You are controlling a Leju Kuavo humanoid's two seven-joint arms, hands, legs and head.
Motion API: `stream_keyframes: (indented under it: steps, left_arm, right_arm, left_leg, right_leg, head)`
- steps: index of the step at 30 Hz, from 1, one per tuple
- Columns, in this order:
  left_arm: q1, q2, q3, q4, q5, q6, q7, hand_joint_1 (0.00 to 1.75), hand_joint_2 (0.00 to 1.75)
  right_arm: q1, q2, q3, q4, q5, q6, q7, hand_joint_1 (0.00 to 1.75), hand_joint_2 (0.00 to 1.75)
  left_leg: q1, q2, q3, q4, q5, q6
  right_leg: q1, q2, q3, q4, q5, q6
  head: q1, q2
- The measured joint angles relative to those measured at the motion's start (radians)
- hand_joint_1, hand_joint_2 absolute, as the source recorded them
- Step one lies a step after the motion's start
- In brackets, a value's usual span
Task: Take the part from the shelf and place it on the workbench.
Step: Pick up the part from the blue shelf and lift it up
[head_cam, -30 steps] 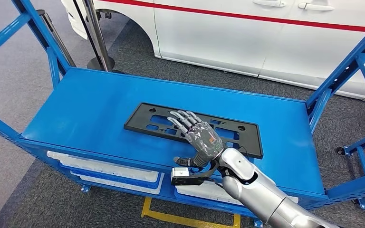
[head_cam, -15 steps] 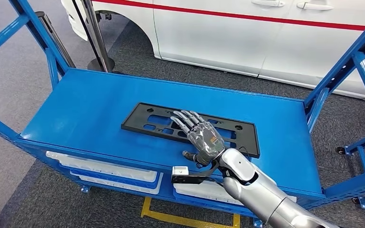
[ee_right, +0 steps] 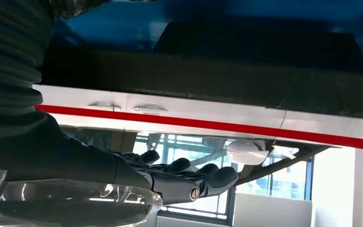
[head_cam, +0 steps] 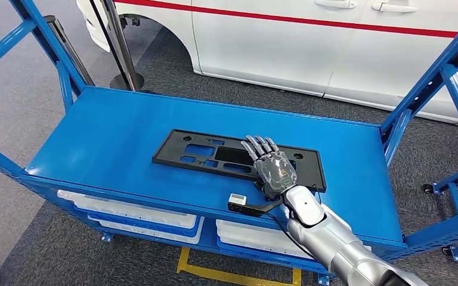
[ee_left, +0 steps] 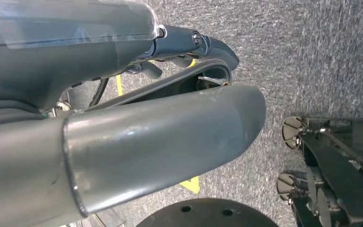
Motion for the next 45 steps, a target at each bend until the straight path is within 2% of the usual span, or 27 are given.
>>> stream_keyframes:
  steps: [6, 7, 10, 11, 30, 34, 45]
  left_arm:
    - [-0.001, 0.0, 0.003, 0.0, 0.001, 0.0, -0.002, 0.0, 0.0]
    - [-0.001, 0.0, 0.003, 0.0, 0.002, 0.0, -0.004, 0.0, 0.0]
    - [0.0, -0.001, 0.005, 0.0, 0.003, 0.0, -0.007, 0.0, 0.0]
    - [0.0, -0.002, 0.007, 0.0, 0.004, 0.0, -0.008, 0.0, 0.0]
    - [0.001, -0.002, 0.026, 0.0, 0.011, 0.002, -0.023, 0.0, 0.0]
    - [0.001, -0.002, 0.027, 0.0, 0.011, 0.004, -0.031, 0.0, 1.75]
    - [0.001, -0.003, 0.054, 0.0, 0.038, 0.014, -0.06, 0.0, 1.75]
  right_arm:
    - [-0.022, 0.015, -0.009, 0.054, 0.011, 0.012, 0.005, 0.0, 1.75]
    - [-0.023, 0.017, -0.009, 0.059, 0.013, 0.013, 0.008, 0.3, 1.75]
    - [-0.026, 0.019, -0.012, 0.07, 0.025, 0.014, 0.022, 1.61, 1.75]
    - [-0.026, 0.019, -0.013, 0.073, 0.026, 0.014, 0.026, 1.75, 1.75]
    - [-0.014, 0.017, -0.041, 0.082, 0.031, 0.023, 0.017, 1.75, 1.75]
    - [-0.014, 0.017, -0.042, 0.08, 0.031, 0.027, 0.016, 1.75, 1.75]
    - [-0.005, 0.008, -0.051, 0.056, 0.027, 0.029, 0.003, 1.75, 1.75]
  left_leg:
    - [0.0, 0.001, 0.002, 0.0, 0.0, 0.0]
    - [0.0, 0.001, 0.002, 0.0, 0.0, 0.0]
    - [0.0, 0.001, 0.003, 0.0, 0.0, 0.0]
    - [0.0, 0.001, 0.004, 0.0, 0.0, 0.0]
    - [0.0, 0.001, 0.004, 0.0, 0.0, 0.0]
    - [0.0, 0.001, 0.004, 0.0, 0.0, 0.0]
    - [0.0, 0.001, 0.004, 0.0, 0.0, 0.0]
  right_leg:
    - [0.0, 0.0, 0.002, 0.0, 0.0, 0.0]
    - [0.0, 0.0, 0.002, 0.0, 0.0, 0.0]
    - [0.0, 0.0, 0.003, 0.0, 0.0, 0.0]
    - [0.0, 0.0, 0.003, 0.0, 0.0, 0.0]
    - [0.0, 0.0, 0.004, 0.0, 0.0, 0.0]
    - [0.0, 0.0, 0.004, 0.0, 0.0, 0.0]
    - [0.0, 0.0, 0.004, 0.0, 0.0, 0.0]
  head:
    - [0.0, 0.0]
    - [0.0, 0.0]
    - [0.0, 0.0]
    - [0.0, 0.0]
    - [0.0, 0.0]
    - [0.0, 0.0]
    - [0.0, 0.0]
